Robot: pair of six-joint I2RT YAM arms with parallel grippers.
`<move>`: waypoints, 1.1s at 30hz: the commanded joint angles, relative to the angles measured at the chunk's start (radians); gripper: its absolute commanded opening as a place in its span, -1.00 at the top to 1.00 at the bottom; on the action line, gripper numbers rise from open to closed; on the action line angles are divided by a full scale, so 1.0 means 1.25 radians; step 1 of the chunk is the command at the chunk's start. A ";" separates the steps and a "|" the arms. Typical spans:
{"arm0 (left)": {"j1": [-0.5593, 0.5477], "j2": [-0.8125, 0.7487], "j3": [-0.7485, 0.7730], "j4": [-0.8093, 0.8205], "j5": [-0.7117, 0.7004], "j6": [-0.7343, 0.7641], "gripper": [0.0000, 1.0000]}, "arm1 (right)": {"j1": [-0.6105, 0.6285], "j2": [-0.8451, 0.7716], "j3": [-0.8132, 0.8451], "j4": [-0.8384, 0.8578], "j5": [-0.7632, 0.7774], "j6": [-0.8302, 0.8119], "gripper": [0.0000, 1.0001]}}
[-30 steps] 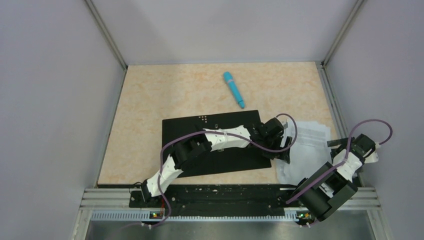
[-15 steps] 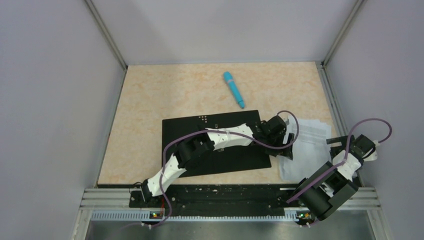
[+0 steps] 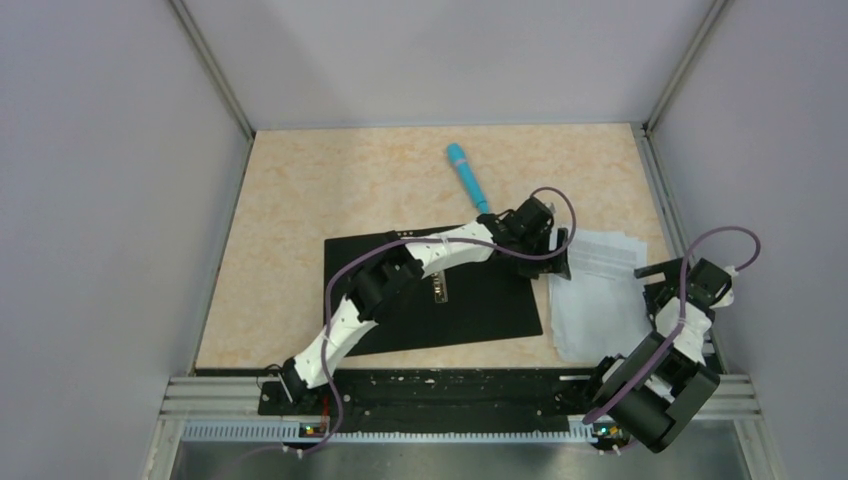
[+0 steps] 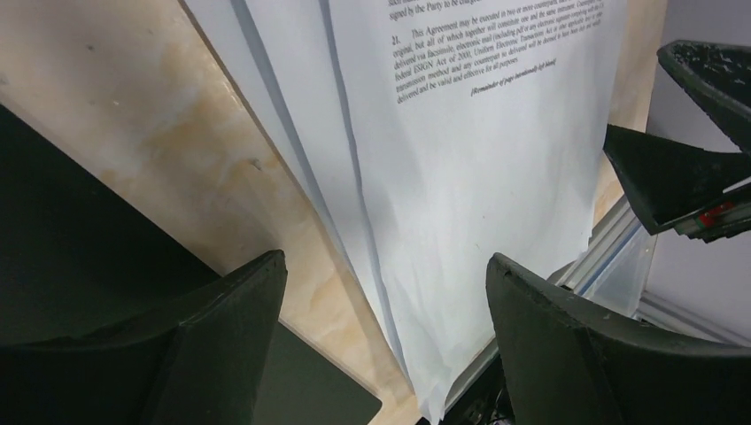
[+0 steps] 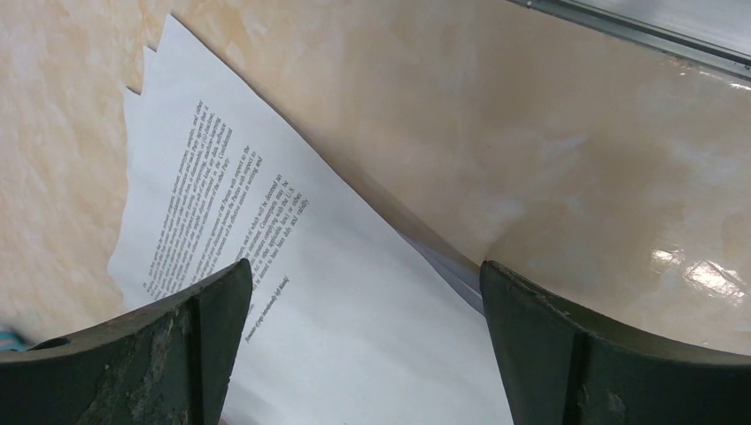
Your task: Put the files into the folder
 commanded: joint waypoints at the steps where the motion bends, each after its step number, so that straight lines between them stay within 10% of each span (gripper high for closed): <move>1: 0.003 0.028 0.063 -0.048 0.001 0.004 -0.75 | 0.009 0.008 -0.012 -0.080 0.014 0.011 -0.98; 22: -0.073 -0.062 -0.131 -0.004 -0.047 -0.177 -0.75 | 0.009 0.005 0.116 -0.173 0.164 -0.032 -0.98; 33: -0.079 -0.015 -0.112 0.022 -0.070 -0.219 -0.72 | 0.012 0.070 0.068 -0.133 0.037 -0.043 -0.98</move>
